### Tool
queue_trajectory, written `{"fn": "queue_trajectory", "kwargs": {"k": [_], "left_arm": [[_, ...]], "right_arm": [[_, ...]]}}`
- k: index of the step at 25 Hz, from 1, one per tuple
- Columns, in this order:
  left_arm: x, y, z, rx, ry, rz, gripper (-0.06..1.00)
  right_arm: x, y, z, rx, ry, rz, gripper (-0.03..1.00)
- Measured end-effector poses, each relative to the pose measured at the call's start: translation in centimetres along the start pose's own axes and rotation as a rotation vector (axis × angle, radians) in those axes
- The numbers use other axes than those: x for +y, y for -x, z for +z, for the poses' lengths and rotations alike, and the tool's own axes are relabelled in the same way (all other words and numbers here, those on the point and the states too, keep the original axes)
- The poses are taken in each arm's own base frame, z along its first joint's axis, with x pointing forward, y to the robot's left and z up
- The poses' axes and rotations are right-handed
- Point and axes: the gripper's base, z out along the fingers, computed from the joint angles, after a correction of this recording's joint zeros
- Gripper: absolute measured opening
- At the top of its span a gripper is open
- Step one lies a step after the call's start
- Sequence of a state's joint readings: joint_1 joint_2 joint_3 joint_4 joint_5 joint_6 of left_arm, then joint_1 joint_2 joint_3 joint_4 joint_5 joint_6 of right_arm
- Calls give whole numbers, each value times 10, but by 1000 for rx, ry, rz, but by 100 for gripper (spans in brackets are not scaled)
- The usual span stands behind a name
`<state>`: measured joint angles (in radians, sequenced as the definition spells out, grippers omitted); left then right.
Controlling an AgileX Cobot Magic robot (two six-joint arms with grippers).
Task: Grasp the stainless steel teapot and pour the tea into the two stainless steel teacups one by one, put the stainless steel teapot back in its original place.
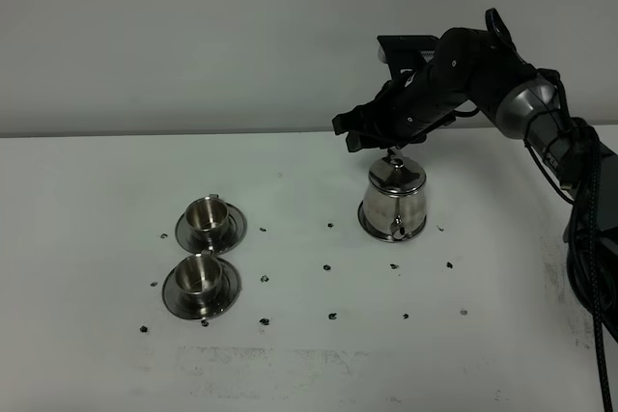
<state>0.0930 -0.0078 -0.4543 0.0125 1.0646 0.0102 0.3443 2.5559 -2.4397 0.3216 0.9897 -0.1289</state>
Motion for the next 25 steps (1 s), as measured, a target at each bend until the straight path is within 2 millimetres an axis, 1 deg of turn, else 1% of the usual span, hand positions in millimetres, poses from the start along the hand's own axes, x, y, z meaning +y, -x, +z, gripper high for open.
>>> {"fn": "queue_trajectory", "kwargs": {"k": [11,14,19,21,25], "left_arm": [[0,0,0,0,0,0,46],[0,0,0,0,0,0,46],[0,0,0,0,0,0,46],[0,0,0,0,0,0,46],[0,0,0,0,0,0,46]], "right_arm": [[-1,1,-1,-4,-17,-13,45],[-1,7,-9,-33,-38,-36,45],[1,23,-32,-89,-89,-83,45],[-2,25,-39,-90,-146,-99,45],[-24,24,-46,-62,-217,-68,45]]}}
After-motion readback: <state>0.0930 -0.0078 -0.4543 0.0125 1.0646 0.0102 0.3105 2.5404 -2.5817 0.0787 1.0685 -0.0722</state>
